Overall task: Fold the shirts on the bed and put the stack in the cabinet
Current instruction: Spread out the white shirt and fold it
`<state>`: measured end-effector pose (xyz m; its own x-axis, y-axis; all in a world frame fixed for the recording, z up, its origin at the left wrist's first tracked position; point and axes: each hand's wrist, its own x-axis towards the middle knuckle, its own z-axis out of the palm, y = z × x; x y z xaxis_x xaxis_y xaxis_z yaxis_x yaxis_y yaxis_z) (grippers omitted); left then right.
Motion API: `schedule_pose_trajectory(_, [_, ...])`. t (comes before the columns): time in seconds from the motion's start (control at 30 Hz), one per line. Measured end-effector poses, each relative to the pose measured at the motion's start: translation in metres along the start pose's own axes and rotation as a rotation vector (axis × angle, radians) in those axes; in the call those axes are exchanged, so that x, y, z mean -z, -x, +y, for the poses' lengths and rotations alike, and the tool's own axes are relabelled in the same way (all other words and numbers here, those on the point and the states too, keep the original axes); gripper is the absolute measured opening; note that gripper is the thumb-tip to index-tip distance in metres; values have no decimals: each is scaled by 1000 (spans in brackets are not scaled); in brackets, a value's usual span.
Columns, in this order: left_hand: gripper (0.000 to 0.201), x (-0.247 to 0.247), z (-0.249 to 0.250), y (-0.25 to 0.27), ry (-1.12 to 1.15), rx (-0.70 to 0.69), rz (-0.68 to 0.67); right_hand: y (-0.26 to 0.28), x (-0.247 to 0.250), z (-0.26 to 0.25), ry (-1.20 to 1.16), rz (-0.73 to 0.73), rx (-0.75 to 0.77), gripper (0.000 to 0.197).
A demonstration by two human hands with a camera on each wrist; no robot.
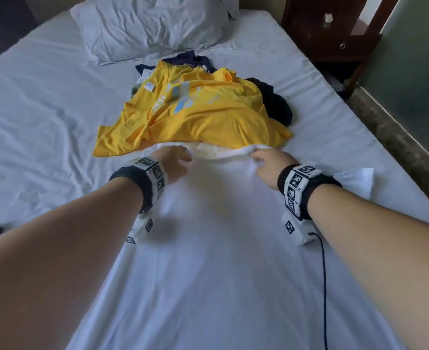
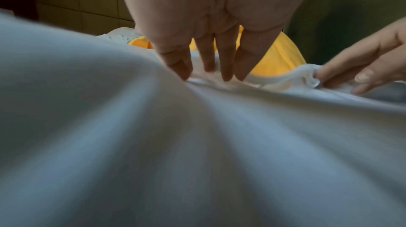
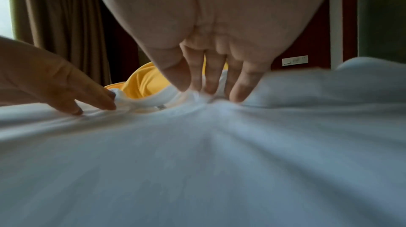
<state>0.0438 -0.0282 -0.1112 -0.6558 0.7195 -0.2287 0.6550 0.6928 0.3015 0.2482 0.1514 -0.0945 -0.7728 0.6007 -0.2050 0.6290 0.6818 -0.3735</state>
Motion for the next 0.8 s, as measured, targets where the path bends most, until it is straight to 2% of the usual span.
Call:
schedule_pose_trajectory(0.1, [70, 1, -9, -20, -30, -52, -1, -23, 3, 12, -128, 173, -1, 60])
schedule_pose_trajectory(0.17, [79, 1, -10, -25, -12, -53, 2, -32, 0, 21, -55, 180, -69, 64])
schedule_pose_trajectory(0.27, [64, -6, -5, -26, 30, -30, 55, -35, -4, 35, 0, 147, -120, 64])
schedule_pose_trajectory(0.33, [45, -3, 0, -22, 77, 27, 123, -30, 4, 47, -1, 169, -142, 62])
schedule_pose_trajectory(0.4, [36, 3, 8, -15, 123, 51, 167, -23, 18, 66, 2, 208, -219, 62])
schedule_pose_trajectory(0.47, [28, 6, 21, -5, 172, 32, 179, -9, 37, 97, -46, 244, -378, 60])
schedule_pose_trajectory(0.57, [18, -6, 60, 10, 205, -16, 124, 28, 60, 155, -100, 255, -639, 46])
schedule_pose_trajectory(0.67, [19, -33, 113, 23, 201, -125, 17, 62, 60, 200, -272, 191, -761, 42])
schedule_pose_trajectory(0.8, [50, -69, 187, 34, 118, -281, -107, 79, 53, 212, -471, 196, -807, 68])
